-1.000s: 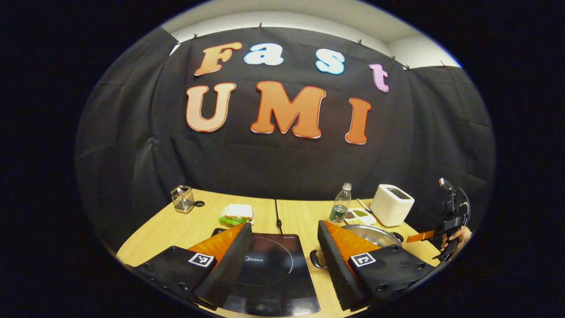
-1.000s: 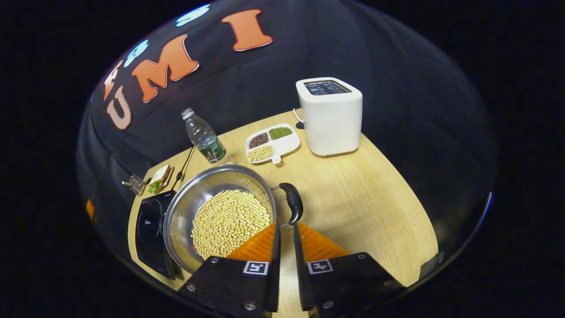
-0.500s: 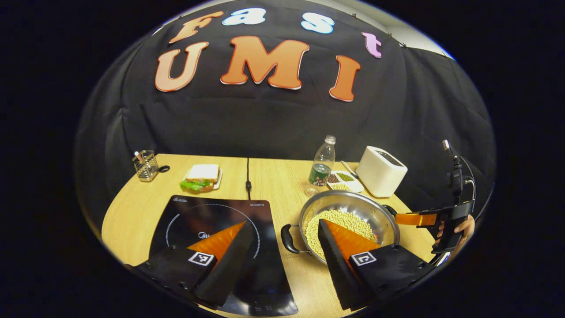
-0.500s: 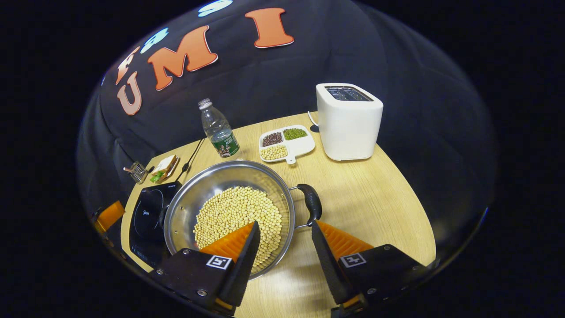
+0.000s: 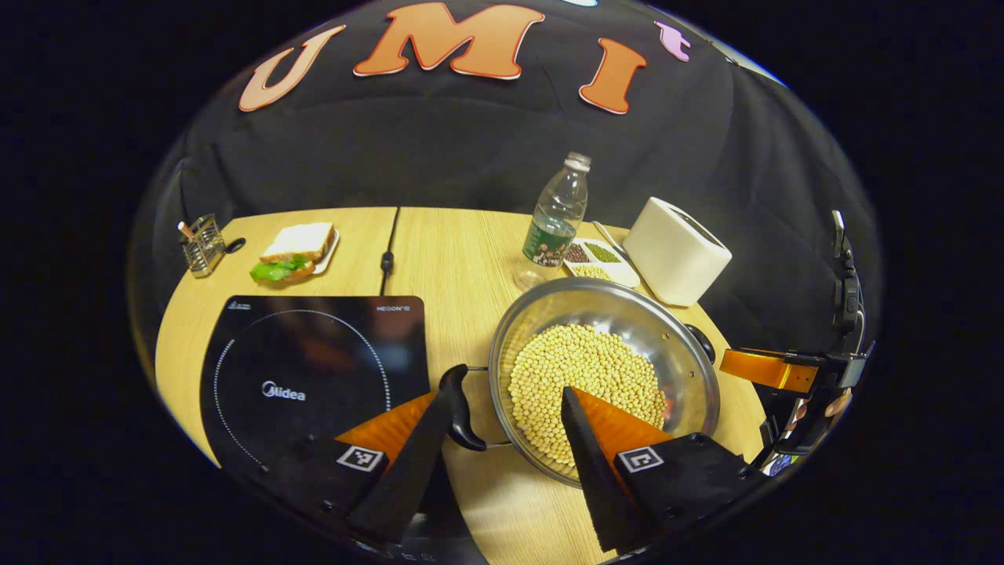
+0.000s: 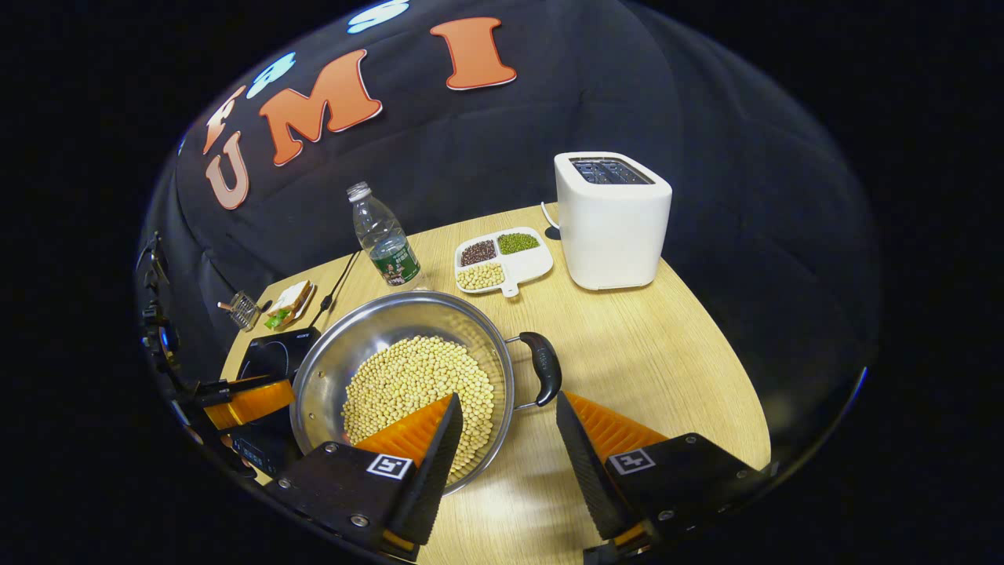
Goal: First push the handle of the pot to place it horizontally, then grasp the pot with both hands and set it on the induction cooktop.
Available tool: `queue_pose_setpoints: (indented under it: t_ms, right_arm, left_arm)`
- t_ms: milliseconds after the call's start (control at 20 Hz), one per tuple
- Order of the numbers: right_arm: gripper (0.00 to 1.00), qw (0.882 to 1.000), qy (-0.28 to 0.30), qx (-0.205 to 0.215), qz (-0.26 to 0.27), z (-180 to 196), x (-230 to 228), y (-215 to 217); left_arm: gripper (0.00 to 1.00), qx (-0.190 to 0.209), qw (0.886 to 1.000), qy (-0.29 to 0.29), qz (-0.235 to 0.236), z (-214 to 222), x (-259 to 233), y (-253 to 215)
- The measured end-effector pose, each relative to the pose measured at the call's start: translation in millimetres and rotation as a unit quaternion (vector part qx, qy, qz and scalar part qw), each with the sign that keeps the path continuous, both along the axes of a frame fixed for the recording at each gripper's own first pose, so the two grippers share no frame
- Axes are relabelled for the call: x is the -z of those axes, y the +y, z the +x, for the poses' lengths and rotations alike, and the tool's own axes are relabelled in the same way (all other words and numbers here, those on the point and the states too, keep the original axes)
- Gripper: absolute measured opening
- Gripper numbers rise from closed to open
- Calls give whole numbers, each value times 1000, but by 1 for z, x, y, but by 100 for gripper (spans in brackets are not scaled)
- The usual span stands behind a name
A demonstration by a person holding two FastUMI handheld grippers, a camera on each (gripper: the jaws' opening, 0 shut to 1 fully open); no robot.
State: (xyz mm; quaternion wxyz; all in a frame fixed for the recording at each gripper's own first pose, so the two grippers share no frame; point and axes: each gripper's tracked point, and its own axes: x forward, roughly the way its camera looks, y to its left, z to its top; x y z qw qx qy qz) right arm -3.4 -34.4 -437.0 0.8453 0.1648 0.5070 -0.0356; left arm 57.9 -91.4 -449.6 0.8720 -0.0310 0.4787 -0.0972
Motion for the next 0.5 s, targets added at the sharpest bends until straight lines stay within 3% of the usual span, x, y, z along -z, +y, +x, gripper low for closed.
queue_pose_setpoints:
  t_ms: [100, 200, 250, 350, 500]
  right_arm:
    - [77, 1000, -2, -5, -2, 0, 0, 0]
    - [77, 1000, -1, -10, -8, 0, 3, -1]
    - [77, 1000, 2, -11, -11, -2, 4, -3]
    - [76, 1000, 4, -9, -13, -1, 7, -5]
    - [76, 1000, 2, -4, -9, 3, 7, -5]
  left_arm:
    - [91, -2, 1000, -1, -1, 2, -3, -3]
    - [85, 14, 998, 23, -52, -9, 1, -31]
    - [82, 0, 999, 38, -22, -15, 2, -23]
    - [70, 6, 1000, 11, 1, -9, 1, -13]
    - [72, -8, 999, -42, 22, 14, -23, 5]
